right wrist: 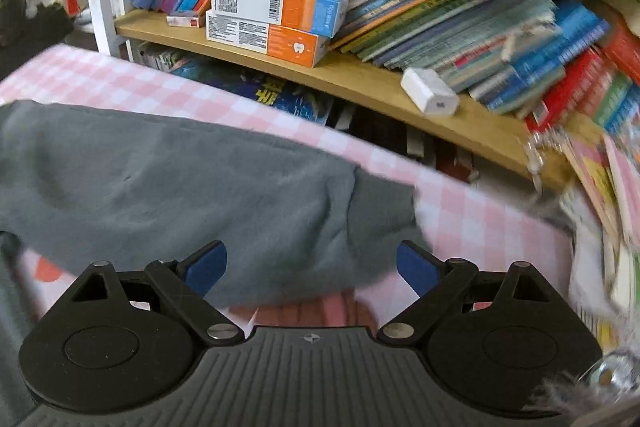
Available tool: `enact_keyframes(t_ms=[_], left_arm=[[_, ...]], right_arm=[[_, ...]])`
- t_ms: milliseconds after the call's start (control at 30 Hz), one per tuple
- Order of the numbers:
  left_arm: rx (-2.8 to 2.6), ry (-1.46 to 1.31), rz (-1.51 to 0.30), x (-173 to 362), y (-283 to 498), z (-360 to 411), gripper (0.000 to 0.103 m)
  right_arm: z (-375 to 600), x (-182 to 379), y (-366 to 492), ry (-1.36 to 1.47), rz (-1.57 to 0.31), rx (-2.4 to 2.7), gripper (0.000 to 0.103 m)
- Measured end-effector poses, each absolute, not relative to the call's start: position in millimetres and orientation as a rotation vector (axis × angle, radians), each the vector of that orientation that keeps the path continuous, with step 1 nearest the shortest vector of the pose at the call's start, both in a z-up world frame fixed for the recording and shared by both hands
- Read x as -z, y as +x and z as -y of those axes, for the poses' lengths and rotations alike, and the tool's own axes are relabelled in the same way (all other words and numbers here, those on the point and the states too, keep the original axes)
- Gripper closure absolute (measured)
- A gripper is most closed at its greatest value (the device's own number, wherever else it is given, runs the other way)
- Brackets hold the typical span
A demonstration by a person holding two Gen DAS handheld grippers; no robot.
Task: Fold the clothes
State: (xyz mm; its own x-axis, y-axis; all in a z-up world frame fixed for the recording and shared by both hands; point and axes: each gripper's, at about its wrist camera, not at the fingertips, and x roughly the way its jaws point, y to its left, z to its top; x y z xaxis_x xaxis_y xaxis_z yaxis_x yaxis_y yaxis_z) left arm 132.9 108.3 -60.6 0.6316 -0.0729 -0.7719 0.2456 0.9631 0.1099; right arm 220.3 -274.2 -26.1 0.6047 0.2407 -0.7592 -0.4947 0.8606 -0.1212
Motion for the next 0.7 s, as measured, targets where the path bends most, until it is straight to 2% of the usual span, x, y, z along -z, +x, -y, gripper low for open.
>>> enact_keyframes(t_ms=[233,700], left_arm=[[0.164,0.264,-0.854,66,170,-111,0.022],[0.190,0.275,-0.834,74,199,-114,0.022]], right_arm=[[258,39,267,-0.356,-0.823,-0.424,0.021],[249,54,301,-0.389,-0.814,-0.445,0.021]])
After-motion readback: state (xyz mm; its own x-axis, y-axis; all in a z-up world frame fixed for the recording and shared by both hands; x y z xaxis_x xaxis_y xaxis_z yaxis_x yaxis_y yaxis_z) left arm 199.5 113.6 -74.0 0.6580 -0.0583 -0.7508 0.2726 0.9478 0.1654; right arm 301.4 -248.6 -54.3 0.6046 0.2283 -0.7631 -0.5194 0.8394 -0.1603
